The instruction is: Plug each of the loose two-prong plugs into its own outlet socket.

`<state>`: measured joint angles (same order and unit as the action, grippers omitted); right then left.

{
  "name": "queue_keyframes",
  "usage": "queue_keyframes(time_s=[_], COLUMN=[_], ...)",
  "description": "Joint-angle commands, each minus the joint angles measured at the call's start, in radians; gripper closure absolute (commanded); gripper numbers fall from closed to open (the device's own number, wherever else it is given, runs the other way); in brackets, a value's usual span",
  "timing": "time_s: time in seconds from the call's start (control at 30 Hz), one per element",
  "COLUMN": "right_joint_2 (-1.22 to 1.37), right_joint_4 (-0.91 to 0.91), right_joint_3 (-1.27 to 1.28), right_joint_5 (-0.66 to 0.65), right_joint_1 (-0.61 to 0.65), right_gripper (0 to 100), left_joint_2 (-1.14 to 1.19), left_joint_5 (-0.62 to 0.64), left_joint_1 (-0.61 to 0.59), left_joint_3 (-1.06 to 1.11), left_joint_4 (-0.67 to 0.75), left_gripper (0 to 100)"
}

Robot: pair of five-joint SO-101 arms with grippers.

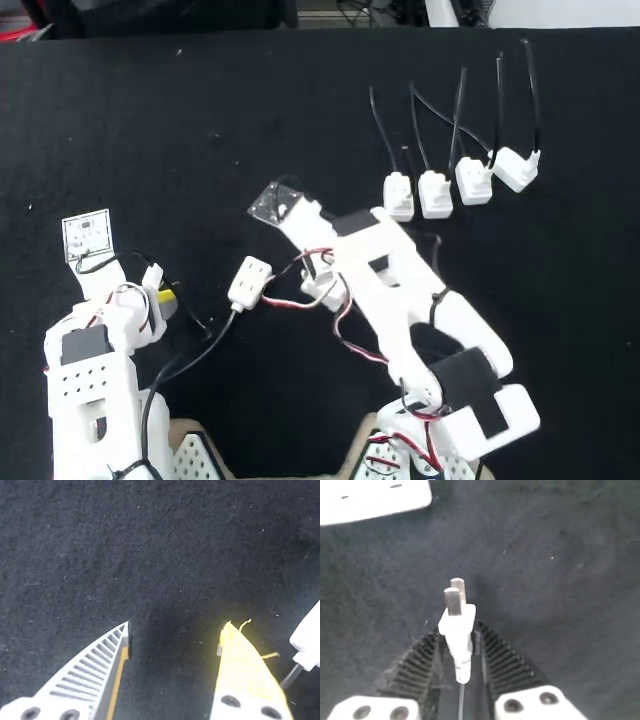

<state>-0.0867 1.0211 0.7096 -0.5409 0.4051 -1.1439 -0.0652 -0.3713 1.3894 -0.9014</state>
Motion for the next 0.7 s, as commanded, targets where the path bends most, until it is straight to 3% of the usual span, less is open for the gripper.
queue_keyframes(time_s=[0.0, 0.17, 0.67], right_joint_2=[-0.051, -0.053, -0.056], right_joint_4=[-0.026, -0.021, -0.068], right_joint_3=[0.016, 0.031, 0.070], right_joint_5=[0.000, 0.000, -0.048], right_joint_1=[-0.018, -0.021, -0.060], right_gripper=[97.3, 90.0, 93.9], left_joint_2=[-0.011, -0.011, -0.011], left_joint_5=[-0.003, -0.003, -0.003], left_joint_1=[-0.010, -0.010, -0.010], left_joint_3=[-0.030, -0.030, -0.030], left_joint_4=[0.009, 0.009, 0.009], left_gripper=[71, 71, 71])
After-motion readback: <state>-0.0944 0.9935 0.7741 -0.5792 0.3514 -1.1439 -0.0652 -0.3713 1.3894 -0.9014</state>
